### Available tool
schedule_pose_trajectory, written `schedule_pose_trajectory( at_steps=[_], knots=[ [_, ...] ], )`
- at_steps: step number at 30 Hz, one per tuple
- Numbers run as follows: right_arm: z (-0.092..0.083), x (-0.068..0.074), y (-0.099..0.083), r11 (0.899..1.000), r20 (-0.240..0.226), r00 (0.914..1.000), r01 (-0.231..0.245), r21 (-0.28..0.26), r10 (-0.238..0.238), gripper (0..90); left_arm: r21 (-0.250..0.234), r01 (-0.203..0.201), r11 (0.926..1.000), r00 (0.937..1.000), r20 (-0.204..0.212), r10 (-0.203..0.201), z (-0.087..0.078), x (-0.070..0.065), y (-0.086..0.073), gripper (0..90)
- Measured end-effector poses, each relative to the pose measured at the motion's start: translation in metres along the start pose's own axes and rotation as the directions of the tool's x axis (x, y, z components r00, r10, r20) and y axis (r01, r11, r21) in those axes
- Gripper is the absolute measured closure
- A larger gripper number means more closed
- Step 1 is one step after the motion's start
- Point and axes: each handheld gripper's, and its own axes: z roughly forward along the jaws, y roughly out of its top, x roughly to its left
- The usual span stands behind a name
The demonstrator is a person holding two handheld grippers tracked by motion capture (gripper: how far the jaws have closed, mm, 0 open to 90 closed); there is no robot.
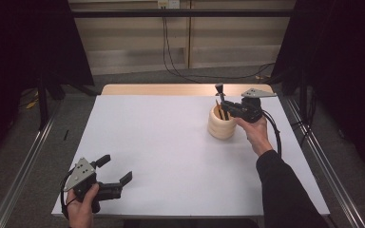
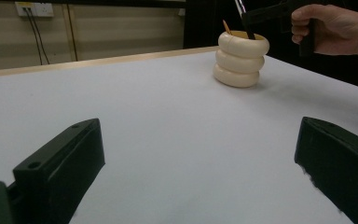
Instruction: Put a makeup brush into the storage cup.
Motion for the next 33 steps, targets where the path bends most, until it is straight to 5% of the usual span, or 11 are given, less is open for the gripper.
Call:
schedule_pose_trajectory(
  at_steps=[23, 33],
  knots=[
    [-0.002, -0.003, -0.012, 1.000, -0.013, 0.9998, -0.015, -0.002, 0.015, 75.4, 0.000, 0.000, 1.0000, 1.0000, -0.002, 0.000, 0.000, 0.000, 0.000, 1.4],
    [0.000, 0.003, -0.010, 1.000, 0.010, 0.9998, 0.016, -0.023, -0.016, 28.1, 0.002, -0.001, 1.0000, 1.0000, 0.004, 0.001, 0.001, 0.001, 0.000, 1.3]
  ],
)
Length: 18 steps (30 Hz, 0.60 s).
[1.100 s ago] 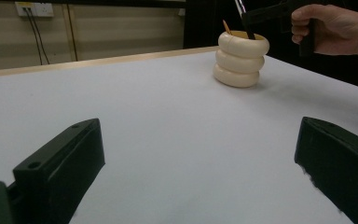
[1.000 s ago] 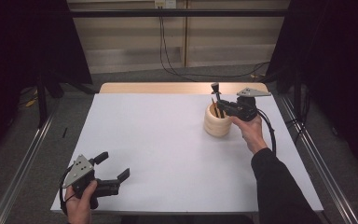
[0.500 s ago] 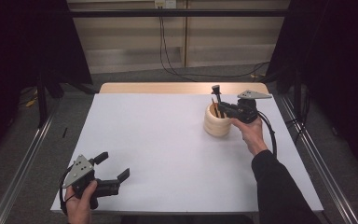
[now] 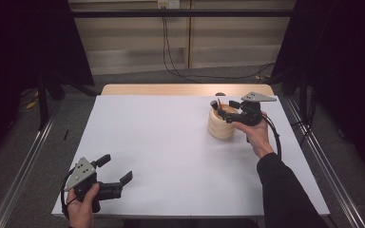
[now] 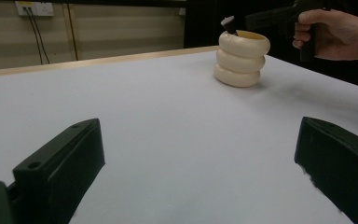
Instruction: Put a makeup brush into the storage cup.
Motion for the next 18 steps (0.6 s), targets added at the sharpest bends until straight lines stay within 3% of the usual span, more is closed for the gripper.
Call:
schedule_pose_trajectory(
  at_steps=[9, 18],
  knots=[
    [-0.0012, 0.0009, 0.0013, 0.999, 0.028, 0.9994, -0.018, -0.027, 0.019, 0.0, 0.003, 0.008, 1.0000, 1.0000, -0.004, -0.008, 0.0017, -0.0002, -0.0001, 1.4],
    [-0.0059, 0.0032, 0.0020, 0.999, 0.035, 0.9986, -0.038, -0.039, 0.039, 0.1, -0.001, 0.008, 1.0000, 0.9999, -0.006, -0.008, 0.0012, -0.0002, 0.0003, 1.3]
  ],
)
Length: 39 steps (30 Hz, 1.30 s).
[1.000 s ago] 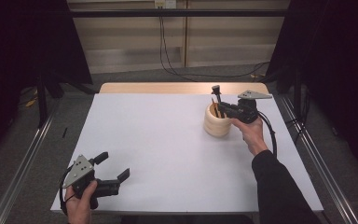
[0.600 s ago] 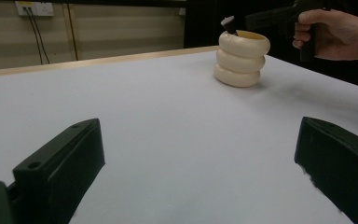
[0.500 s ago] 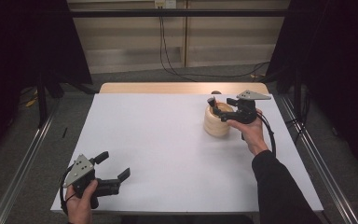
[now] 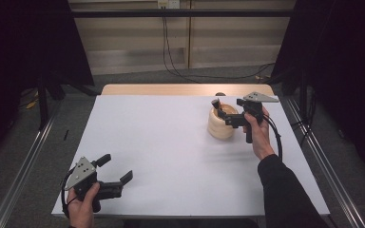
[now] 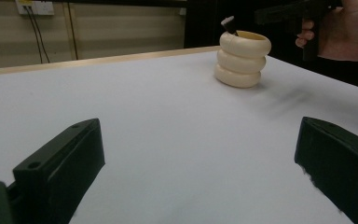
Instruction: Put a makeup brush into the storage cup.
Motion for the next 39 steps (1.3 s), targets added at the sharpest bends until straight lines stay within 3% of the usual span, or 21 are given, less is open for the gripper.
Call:
schedule_pose_trajectory(
  at_steps=[13, 25, 39],
  knots=[
    [-0.017, 0.007, -0.006, 0.999, 0.067, 0.9975, 0.025, -0.028, -0.023, 0.7, -0.006, -0.001, 1.0000, 1.0000, 0.001, 0.001, -0.001, -0.001, 0.000, 1.3],
    [-0.038, 0.016, -0.008, 0.998, 0.064, 0.9971, 0.045, -0.046, -0.042, 0.6, -0.013, 0.002, 0.9999, 0.9999, 0.011, -0.002, -0.002, -0.002, 0.001, 1.2],
    [-0.065, 0.023, -0.021, 0.999, 0.059, 0.9981, 0.022, -0.040, -0.020, 0.0, -0.013, 0.005, 0.9999, 1.0000, -0.005, -0.005, -0.001, -0.001, 0.001, 1.2]
  ],
)
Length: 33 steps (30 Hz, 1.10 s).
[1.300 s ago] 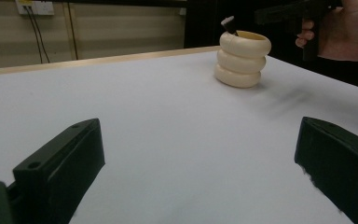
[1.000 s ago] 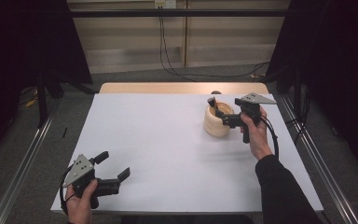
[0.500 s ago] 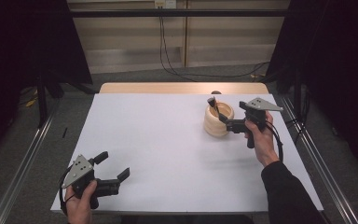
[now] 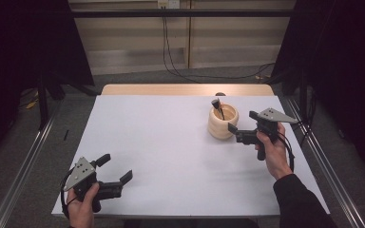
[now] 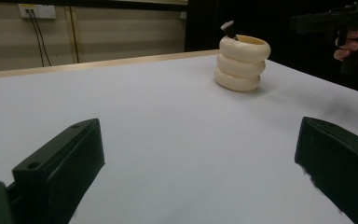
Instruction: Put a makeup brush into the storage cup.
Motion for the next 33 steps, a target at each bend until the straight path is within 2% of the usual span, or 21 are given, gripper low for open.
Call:
schedule_pose_trajectory(
  at_steps=[9, 20, 23, 33],
  knots=[
    [-0.020, 0.004, -0.009, 1.000, 0.011, 0.9999, -0.013, -0.022, 0.013, 0.0, -0.002, -0.001, 1.0000, 1.0000, -0.003, 0.001, -0.001, -0.001, 0.000, 1.2],
    [-0.043, 0.014, -0.023, 1.000, 0.017, 0.9997, -0.016, -0.016, 0.017, 0.0, -0.012, 0.004, 0.9999, 1.0000, -0.009, -0.004, -0.002, -0.001, 0.000, 1.2],
    [-0.051, 0.017, -0.027, 0.999, 0.018, 0.9992, -0.034, -0.027, 0.034, 0.0, -0.014, 0.005, 0.9999, 0.9999, -0.008, -0.005, -0.002, -0.001, 0.000, 1.2],
    [-0.076, 0.022, -0.044, 0.999, 0.038, 0.9981, -0.047, -0.022, 0.047, 0.2, -0.018, 0.008, 0.9998, 0.9999, -0.012, -0.008, -0.004, -0.002, 0.000, 1.2]
  ],
)
